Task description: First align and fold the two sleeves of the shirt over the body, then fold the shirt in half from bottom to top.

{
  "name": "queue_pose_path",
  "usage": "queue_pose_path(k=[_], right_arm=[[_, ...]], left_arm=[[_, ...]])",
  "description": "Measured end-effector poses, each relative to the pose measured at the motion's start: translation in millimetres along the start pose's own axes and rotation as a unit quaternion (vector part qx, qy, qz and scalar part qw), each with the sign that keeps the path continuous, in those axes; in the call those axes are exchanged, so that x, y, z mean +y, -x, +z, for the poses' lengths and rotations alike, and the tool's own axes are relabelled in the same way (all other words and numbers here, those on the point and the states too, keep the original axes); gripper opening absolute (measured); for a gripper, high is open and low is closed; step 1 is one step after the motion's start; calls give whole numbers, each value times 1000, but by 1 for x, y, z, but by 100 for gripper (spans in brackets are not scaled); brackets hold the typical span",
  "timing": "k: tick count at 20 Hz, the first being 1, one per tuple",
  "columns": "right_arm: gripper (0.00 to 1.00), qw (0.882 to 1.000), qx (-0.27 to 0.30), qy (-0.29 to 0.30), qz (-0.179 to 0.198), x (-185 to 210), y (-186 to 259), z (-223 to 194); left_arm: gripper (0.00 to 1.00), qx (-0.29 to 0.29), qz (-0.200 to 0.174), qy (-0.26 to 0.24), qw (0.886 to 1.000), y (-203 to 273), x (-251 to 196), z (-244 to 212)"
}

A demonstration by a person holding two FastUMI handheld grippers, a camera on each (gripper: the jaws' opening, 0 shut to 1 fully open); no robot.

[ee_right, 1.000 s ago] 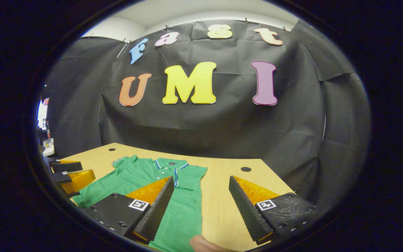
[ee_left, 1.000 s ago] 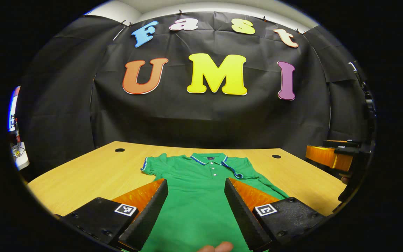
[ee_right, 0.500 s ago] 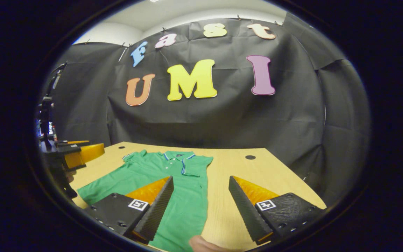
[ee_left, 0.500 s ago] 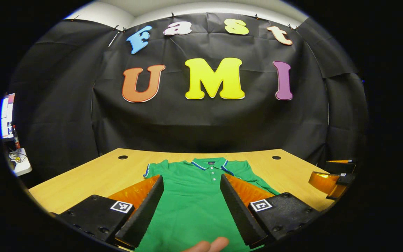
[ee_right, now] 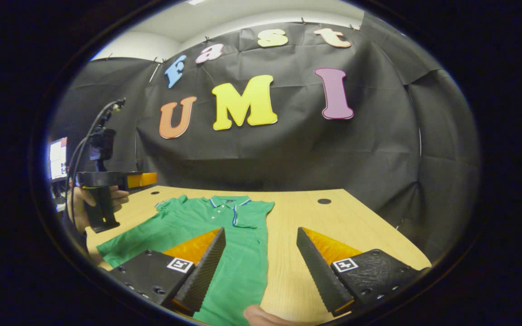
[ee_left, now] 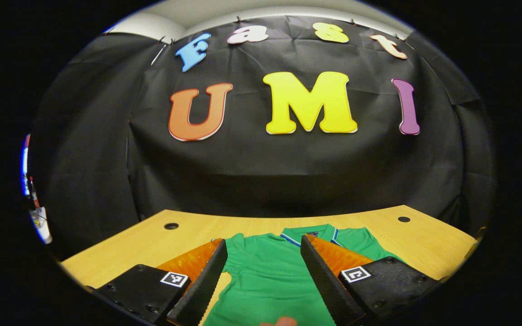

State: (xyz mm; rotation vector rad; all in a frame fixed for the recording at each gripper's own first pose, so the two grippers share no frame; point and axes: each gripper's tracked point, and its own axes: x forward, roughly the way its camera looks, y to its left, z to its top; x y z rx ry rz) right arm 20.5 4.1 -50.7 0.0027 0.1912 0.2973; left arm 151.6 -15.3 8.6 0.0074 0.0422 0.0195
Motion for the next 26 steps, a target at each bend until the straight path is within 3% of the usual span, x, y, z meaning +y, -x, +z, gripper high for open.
queue_pose_path(k=[1, 3, 8, 14, 17, 20, 22, 23, 24, 25, 26], right_arm=[[92, 1000, -1, 0, 3, 3, -1, -1], [96, 1000, -1, 0, 15, 13, -2, -3], [95, 999, 2, 24, 39, 28, -15, -11], [96, 997, 31, 11, 68, 46, -43, -25], [92, 996, 39, 1, 75, 51, -52, -28], [96, 995, 47, -11, 91, 61, -56, -33], [92, 994, 54, -9, 94, 63, -58, -37], [96, 994, 56, -9, 95, 63, -58, -37], [96, 994, 57, -9, 95, 63, -57, -39], [96, 994, 58, -11, 93, 62, -57, -40], [96, 994, 59, -13, 94, 61, -57, -40]], left_arm=[[100, 15, 3, -9, 1000, -18, 12, -8], [100, 60, 5, -19, 998, -51, 36, -34], [100, 184, 11, 43, 982, -111, 74, -95], [100, 189, 8, 38, 981, -152, 101, -96], [95, 207, 21, 23, 978, -160, 113, -116], [91, 200, 11, 31, 979, -164, 112, -112], [71, 211, 36, 21, 977, -164, 123, -118], [45, 209, 40, 20, 977, -165, 122, -116], [36, 209, 33, 24, 977, -166, 118, -114], [19, 209, 28, 28, 977, -168, 112, -115], [11, 214, 22, 28, 976, -167, 106, -117]])
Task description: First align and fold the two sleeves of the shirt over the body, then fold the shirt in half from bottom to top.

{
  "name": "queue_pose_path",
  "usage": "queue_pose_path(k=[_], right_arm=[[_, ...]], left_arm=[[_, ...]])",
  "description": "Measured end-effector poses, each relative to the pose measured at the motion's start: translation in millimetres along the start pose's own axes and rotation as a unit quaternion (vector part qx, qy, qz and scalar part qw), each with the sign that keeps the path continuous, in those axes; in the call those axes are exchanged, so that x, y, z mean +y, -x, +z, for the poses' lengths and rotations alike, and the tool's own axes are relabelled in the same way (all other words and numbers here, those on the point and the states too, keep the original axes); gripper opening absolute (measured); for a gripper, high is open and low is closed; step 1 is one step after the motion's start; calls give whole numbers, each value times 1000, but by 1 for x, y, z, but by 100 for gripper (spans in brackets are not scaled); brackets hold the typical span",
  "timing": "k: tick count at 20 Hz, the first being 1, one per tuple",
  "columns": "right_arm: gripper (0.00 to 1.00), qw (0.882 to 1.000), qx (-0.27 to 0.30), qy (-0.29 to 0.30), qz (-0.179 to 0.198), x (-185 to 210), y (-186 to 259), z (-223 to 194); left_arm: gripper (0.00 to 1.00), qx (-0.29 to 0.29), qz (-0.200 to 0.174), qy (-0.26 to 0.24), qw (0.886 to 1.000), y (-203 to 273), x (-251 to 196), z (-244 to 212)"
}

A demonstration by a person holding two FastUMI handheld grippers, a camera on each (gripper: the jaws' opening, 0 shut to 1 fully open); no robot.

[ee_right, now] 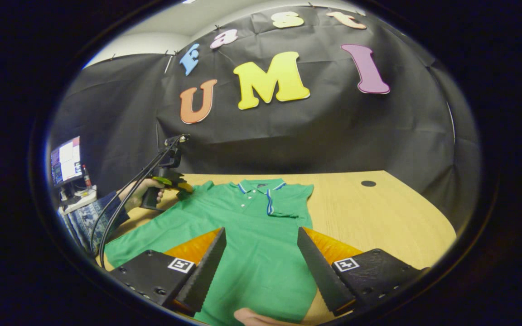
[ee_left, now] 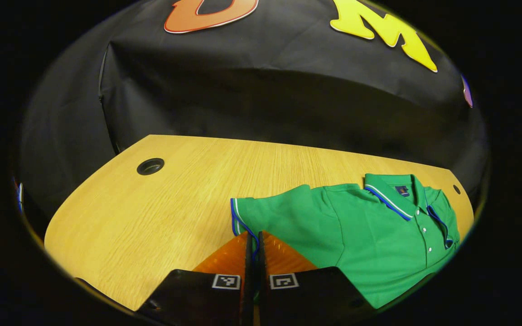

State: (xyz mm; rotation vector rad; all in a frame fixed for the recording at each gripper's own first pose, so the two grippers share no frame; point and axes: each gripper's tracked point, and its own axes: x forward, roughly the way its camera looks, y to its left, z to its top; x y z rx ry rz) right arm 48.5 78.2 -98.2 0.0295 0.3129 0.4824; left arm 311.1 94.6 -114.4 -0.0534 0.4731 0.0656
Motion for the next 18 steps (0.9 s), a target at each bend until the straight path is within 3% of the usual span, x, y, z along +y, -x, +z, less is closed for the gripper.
queue_pose_path(k=[2, 7, 12, 13, 16, 17, 18], right_arm=[[95, 1000, 0, -4, 0, -1, 1, 0], [95, 1000, -1, -2, -5, -5, 2, -3], [96, 1000, 3, 2, -19, -13, 5, -8], [96, 1000, 1, 1, -22, -13, 7, -9], [95, 1000, -2, -1, -27, -15, 16, -7], [95, 1000, -4, 1, -29, -16, 20, -5], [95, 1000, -6, 1, -30, -16, 25, -5]], left_arm=[[7, 0, 5, -9, 1000, 5, -4, 6], [6, -35, -25, -21, 999, 30, -57, 39], [6, -54, -48, -96, 993, 47, -123, 44], [12, -58, -55, -97, 992, 52, -132, 44], [87, -91, -93, -56, 990, 68, -153, 58], [100, -105, -91, -47, 989, 77, -151, 67], [100, -113, -87, -40, 989, 88, -146, 73]])
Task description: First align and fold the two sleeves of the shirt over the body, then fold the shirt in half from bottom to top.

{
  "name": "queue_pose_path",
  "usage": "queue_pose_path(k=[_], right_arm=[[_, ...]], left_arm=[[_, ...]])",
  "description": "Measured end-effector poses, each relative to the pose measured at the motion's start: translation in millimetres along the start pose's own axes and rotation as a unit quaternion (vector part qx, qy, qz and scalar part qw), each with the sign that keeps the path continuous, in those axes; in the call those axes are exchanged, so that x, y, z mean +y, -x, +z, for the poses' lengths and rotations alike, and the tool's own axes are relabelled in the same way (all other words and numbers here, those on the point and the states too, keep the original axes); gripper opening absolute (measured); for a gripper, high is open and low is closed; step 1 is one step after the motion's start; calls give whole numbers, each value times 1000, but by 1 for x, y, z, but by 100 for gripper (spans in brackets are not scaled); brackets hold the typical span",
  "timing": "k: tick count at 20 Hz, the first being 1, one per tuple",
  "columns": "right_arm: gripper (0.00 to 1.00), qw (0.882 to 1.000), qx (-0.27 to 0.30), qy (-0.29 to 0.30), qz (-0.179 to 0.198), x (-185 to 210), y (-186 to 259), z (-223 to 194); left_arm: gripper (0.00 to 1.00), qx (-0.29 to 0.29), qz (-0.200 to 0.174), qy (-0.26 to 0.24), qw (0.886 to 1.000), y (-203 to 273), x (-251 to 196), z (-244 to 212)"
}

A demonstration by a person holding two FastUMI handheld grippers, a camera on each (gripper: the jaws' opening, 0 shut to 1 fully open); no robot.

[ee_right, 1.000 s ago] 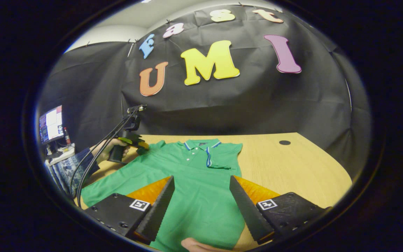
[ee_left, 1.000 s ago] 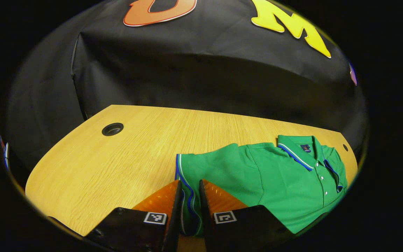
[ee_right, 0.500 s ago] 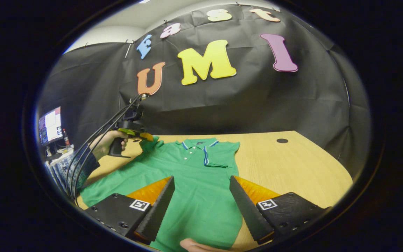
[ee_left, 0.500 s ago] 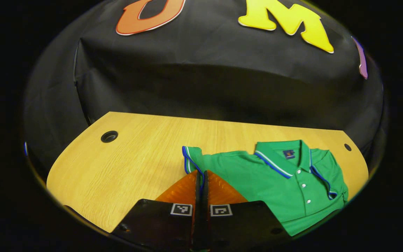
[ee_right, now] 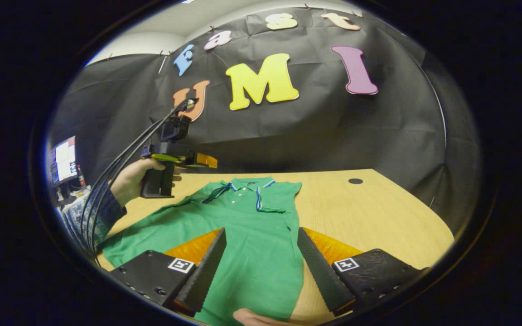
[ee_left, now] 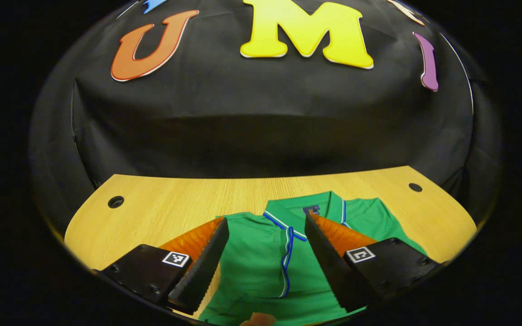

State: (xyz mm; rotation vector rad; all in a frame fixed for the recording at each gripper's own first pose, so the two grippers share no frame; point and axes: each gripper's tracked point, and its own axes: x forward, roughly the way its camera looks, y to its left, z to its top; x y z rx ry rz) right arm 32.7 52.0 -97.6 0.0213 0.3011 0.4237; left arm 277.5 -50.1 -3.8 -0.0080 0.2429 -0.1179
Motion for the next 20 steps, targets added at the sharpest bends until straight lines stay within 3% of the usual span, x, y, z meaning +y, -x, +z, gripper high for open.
queue_pose_path(k=[6, 11, 12, 13, 14, 17, 20], right_arm=[[95, 1000, -25, 5, -7, -1, 37, 14], [95, 998, -58, -6, -32, -10, 75, 26], [92, 998, -62, -10, -32, -10, 82, 27], [95, 997, -63, -12, -35, -11, 88, 26], [92, 997, -64, -10, -41, -15, 95, 23], [95, 996, -59, -10, -67, -21, 110, 9], [95, 997, -39, -7, -66, -13, 120, -12]], left_arm=[[100, -18, 9, -8, 1000, 59, -1, 6], [100, -35, 21, -34, 999, 142, -4, -8], [100, -41, 28, -39, 998, 160, -1, -12], [100, -45, 29, -39, 998, 177, -2, -18], [100, -48, 25, -38, 998, 193, -5, -28], [100, -54, 28, -40, 997, 238, -4, -65], [100, -39, 51, -52, 997, 269, 8, -117]])
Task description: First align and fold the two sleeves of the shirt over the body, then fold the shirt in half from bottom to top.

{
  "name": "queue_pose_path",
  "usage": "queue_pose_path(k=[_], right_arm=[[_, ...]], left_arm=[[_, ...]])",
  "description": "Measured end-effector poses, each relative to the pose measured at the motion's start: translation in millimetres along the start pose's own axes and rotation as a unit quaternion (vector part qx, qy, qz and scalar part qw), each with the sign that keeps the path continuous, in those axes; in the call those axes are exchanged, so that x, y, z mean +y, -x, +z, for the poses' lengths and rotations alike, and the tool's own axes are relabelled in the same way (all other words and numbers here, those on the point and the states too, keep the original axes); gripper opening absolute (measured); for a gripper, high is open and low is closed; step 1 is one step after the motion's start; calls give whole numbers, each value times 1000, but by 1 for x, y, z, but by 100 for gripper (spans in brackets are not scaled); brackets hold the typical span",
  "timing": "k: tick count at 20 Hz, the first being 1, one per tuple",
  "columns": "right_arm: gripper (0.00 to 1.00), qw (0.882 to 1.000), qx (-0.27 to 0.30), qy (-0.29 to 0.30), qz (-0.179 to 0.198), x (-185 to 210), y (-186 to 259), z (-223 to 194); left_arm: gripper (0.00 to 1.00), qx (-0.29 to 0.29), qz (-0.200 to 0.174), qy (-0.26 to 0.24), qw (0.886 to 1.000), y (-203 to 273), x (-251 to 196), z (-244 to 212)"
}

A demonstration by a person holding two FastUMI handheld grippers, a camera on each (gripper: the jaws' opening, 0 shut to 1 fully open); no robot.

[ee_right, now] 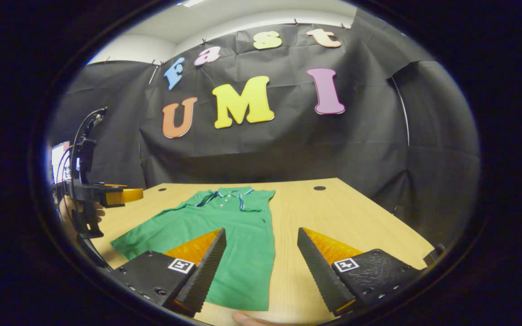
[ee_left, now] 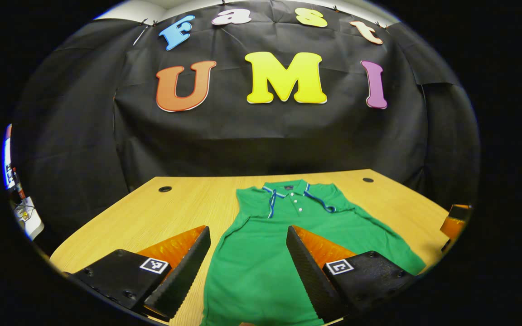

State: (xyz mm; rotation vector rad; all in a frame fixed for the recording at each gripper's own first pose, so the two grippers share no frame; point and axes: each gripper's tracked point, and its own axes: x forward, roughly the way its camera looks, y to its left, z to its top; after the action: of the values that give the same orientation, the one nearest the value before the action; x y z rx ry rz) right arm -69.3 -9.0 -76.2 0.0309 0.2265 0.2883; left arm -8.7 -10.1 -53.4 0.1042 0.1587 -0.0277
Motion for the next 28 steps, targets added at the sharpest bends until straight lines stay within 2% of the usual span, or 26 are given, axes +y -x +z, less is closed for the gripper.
queue_pose_path(k=[2, 3, 4, 7, 8, 11, 13, 16, 17, 18, 19, 20, 21, 22, 23, 24, 25, 26, 27, 28], right_arm=[[92, 1000, 10, 9, -2, 2, 6, -13], [96, 1000, 18, 13, -7, 3, 7, -21], [92, 1000, 27, 12, -10, 4, 8, -30], [92, 997, 69, 13, -6, 15, 8, -62], [96, 997, 80, 19, -10, 14, 7, -72], [96, 993, 112, 25, -30, 8, 5, -94], [96, 991, 133, 14, -32, 8, 4, -107], [96, 990, 139, 18, -35, 12, 1, -111], [93, 990, 138, 20, -35, 15, 3, -112], [97, 990, 136, 18, -37, 14, 1, -111], [97, 990, 134, 12, -41, 12, 1, -112], [94, 990, 133, 9, -45, 10, 0, -112], [93, 990, 133, 6, -43, 12, -1, -113], [85, 990, 134, 4, -38, 15, -2, -114], [77, 990, 135, 1, -34, 17, -4, -115], [56, 990, 137, 0, -27, 20, -5, -116], [44, 990, 140, 4, -13, 26, -8, -117], [26, 990, 139, 0, -8, 28, -11, -117], [8, 990, 142, 3, -5, 29, -12, -117], [1, 990, 140, 16, 0, 29, -15, -115]], left_arm=[[100, 25, 4, 9, 1000, 17, 5, -33], [100, 39, 3, 18, 999, 23, 7, -48], [100, 56, 4, 29, 998, 30, 9, -62], [100, 89, -2, 53, 995, 44, 14, -93], [100, 93, -6, 58, 994, 47, 14, -99], [100, 121, -9, 50, 991, 50, 13, -125], [100, 111, -1, 27, 993, 50, 18, -121], [100, 104, -4, 31, 994, 50, 14, -120], [100, 102, -3, 32, 994, 49, 14, -121], [100, 103, -5, 32, 994, 49, 12, -121], [88, 99, -6, 33, 994, 48, 10, -120], [83, 99, -9, 32, 995, 48, 7, -120], [74, 97, -14, 29, 995, 48, 4, -119], [70, 98, -21, 30, 994, 48, 0, -119], [51, 98, -23, 31, 994, 47, -1, -119], [43, 97, -26, 32, 994, 48, -3, -119], [33, 97, -28, 31, 994, 48, -5, -119], [29, 97, -36, 31, 994, 48, -8, -118], [17, 96, -33, 33, 994, 48, -8, -117], [11, 93, -34, 36, 994, 48, -10, -117]])
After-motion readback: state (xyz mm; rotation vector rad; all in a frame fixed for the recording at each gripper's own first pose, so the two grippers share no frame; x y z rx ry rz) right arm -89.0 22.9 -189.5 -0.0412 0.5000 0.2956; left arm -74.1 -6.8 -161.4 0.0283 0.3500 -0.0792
